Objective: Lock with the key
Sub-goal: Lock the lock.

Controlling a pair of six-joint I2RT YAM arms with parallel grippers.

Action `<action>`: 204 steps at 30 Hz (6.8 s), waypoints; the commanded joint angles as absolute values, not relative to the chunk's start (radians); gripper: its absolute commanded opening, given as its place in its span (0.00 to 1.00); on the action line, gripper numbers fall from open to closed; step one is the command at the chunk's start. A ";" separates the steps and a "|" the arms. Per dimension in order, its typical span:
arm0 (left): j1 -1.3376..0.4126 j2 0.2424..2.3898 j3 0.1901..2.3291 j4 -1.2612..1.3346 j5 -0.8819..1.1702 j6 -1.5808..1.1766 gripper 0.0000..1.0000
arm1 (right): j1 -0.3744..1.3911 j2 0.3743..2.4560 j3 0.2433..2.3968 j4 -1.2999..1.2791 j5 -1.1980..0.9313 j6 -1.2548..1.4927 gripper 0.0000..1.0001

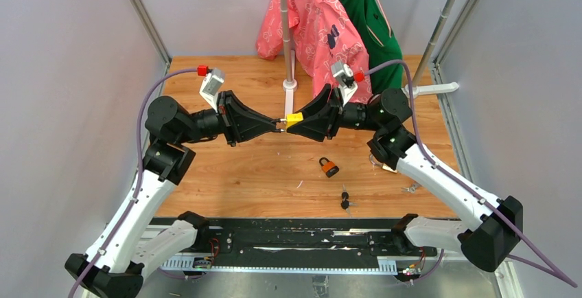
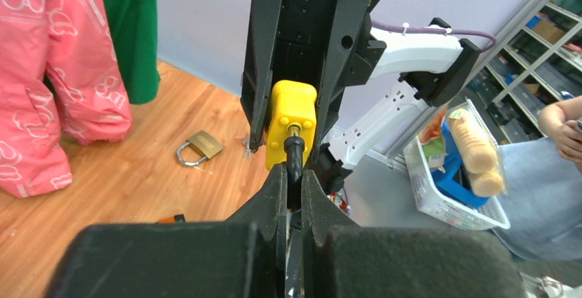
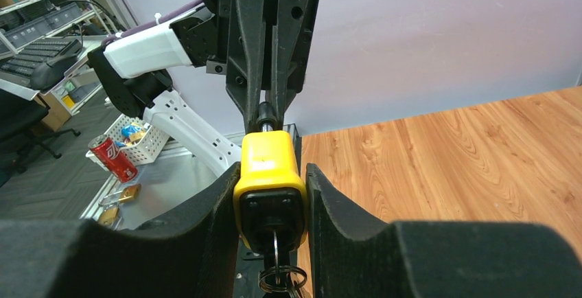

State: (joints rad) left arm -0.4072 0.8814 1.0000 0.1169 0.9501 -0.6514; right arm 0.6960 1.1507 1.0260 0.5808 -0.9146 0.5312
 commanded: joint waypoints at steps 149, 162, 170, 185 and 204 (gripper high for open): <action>-0.336 1.093 1.547 -0.968 1.004 0.094 0.00 | 0.556 1.057 1.148 -0.034 -0.973 0.348 0.74; -0.336 1.094 1.506 -1.023 1.052 0.161 0.00 | 0.680 1.207 1.052 0.243 -1.083 0.423 0.68; -0.336 1.104 1.504 -1.023 1.051 0.163 0.00 | 0.710 1.269 1.036 0.365 -1.126 0.518 0.61; -0.336 1.113 1.504 -1.024 1.045 0.181 0.00 | 0.721 1.318 1.066 0.323 -1.164 0.513 0.00; -0.267 1.126 1.554 -1.057 1.046 0.219 0.00 | 0.721 1.221 0.904 0.245 -1.213 0.462 0.00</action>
State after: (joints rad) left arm -0.3161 1.1442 1.5078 -1.1046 1.0275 0.2012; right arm 0.7071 1.2572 0.9459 0.3222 -1.1423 0.4969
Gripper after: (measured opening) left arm 0.048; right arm 0.007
